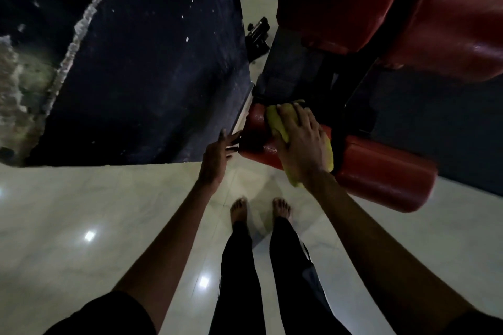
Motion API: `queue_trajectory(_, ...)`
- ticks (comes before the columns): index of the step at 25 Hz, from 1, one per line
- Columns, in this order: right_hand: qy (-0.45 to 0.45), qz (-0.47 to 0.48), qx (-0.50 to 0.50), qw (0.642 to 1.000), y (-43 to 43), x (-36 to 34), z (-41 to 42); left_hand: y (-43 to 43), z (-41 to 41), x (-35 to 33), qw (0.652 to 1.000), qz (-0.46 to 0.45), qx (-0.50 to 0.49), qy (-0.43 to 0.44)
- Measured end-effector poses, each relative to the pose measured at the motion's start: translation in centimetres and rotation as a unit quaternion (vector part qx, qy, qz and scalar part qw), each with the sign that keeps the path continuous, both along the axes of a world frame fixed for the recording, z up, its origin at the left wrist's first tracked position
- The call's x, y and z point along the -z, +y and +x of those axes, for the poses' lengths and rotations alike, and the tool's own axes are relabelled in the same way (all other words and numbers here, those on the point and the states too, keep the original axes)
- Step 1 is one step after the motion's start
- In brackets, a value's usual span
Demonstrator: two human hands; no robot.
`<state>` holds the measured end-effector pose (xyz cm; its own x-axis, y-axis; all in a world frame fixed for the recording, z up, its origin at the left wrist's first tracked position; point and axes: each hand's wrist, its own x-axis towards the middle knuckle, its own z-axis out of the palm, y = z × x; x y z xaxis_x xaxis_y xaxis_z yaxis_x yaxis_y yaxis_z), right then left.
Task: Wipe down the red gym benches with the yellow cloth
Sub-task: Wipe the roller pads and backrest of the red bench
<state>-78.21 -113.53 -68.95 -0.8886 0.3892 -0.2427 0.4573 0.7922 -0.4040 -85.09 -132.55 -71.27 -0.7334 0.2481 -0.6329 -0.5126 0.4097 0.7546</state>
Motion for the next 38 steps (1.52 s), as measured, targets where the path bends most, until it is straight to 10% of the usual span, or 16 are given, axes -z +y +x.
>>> queue_trajectory(7, -0.029, 0.001, 0.157, 0.987, -1.1, 2.4, -4.5, -1.8, -2.0, 0.8, 0.993, 0.048, 0.056, -0.092)
queue_trajectory(14, -0.009, 0.016, -0.028, 0.999, -1.8, 0.8, -1.3, -2.8, -2.1, 2.0, 0.986, 0.083, 0.045, -0.136)
queue_trajectory(20, -0.047, 0.026, 0.195, 0.979, -0.3, 1.8, -3.9, -2.7, -3.1, 1.7, 0.988, 0.059, 0.076, -0.119)
queue_trajectory(29, 0.026, 0.068, 0.006, 0.997, -4.0, 1.1, 2.0, -2.4, -3.7, 1.4, 0.992, 0.047, 0.060, -0.097)
queue_trajectory(34, 0.030, 0.065, 0.221, 0.973, -2.1, 1.6, 0.6, -1.4, -5.4, 1.1, 0.986, 0.022, 0.158, -0.046)
queue_trajectory(38, 0.051, 0.077, 0.187, 0.978, -6.1, 3.1, -4.5, -0.9, -5.7, 1.4, 0.987, 0.061, 0.108, -0.103)
